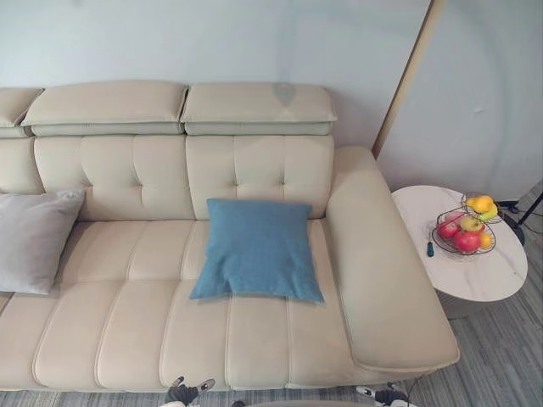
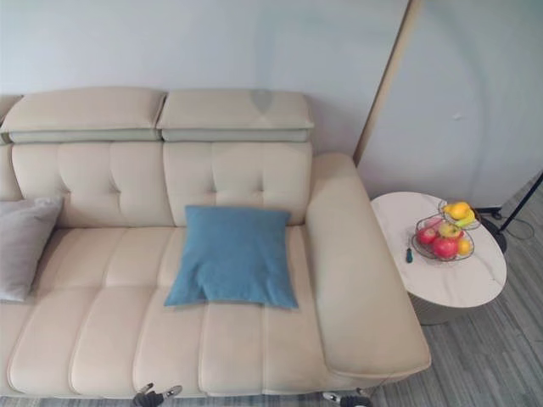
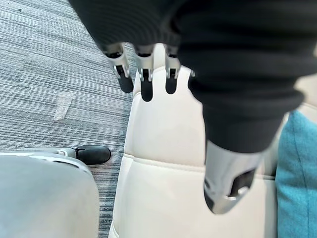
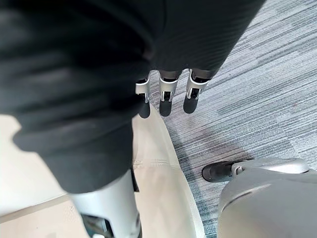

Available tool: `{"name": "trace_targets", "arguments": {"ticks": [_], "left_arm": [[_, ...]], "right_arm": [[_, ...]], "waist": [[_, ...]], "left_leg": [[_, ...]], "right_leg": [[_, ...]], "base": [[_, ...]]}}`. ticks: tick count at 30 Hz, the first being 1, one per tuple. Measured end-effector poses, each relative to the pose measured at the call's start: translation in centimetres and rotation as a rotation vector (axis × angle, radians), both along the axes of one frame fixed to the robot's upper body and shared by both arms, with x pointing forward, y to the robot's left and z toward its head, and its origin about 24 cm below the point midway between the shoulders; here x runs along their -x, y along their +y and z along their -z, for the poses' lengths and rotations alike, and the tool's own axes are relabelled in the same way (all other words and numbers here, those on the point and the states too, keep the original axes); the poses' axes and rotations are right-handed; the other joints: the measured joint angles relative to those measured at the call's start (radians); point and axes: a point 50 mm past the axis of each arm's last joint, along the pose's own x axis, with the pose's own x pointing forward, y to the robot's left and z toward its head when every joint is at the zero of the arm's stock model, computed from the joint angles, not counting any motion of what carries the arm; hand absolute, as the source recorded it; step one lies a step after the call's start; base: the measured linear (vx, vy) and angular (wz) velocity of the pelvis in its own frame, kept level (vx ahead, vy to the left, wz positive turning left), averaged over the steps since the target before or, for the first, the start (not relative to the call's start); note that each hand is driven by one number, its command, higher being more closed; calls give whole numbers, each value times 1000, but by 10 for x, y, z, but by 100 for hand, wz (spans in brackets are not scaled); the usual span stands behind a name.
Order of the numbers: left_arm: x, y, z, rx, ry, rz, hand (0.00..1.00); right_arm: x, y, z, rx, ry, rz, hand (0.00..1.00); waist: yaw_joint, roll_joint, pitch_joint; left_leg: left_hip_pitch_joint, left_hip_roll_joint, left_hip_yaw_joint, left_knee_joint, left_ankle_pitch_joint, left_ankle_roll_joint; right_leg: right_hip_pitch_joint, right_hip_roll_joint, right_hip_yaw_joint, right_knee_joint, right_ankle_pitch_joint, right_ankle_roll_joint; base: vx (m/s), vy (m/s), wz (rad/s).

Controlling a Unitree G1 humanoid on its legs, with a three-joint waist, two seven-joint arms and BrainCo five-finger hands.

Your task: Pick up cushions and gather them together orderly.

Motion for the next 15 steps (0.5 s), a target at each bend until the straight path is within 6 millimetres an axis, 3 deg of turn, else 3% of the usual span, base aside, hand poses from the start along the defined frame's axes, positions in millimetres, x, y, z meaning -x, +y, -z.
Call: {"name": "trace_targets", "arguments": {"ticks": [5,10,13,14,15], "left_arm": [[-1,-1,0,3,-5,-1,0],[-12,-3,-2,2,-38,13,0],[-35,-7,-7,-4,-88,63,0],[-47,-10,-10,-1,-121,73,0],[-49,-12,-11,4,-133,71,0]], "right_arm": [[-4,4,-1,-5,-15,-33,0],[-33,18,-7,-12,-101,-118,0],[-50,27,-14,-11,-167,-152,0],[-52,30,-16,-8,-181,-160,0],[-55,32,-17,-10,-190,-172,0]], "waist": [[4,2,10],[16,-2,42],[16,-18,82],[17,-12,82],[23,-5,85]], "left_leg": [[7,2,25,0,0,0],[-13,18,132,3,0,0],[-74,38,176,94,-40,11],[-119,65,195,147,-50,21],[-140,80,208,158,-51,25]], "right_leg": [[-2,1,12,3,6,-1],[-79,12,74,24,48,-3],[-159,11,65,107,66,9],[-196,23,63,111,114,19],[-207,29,60,115,125,24]], "base": [[-7,0,-11],[-82,0,-56],[-164,-20,-45],[-107,-8,-37],[-140,0,-40]]}}
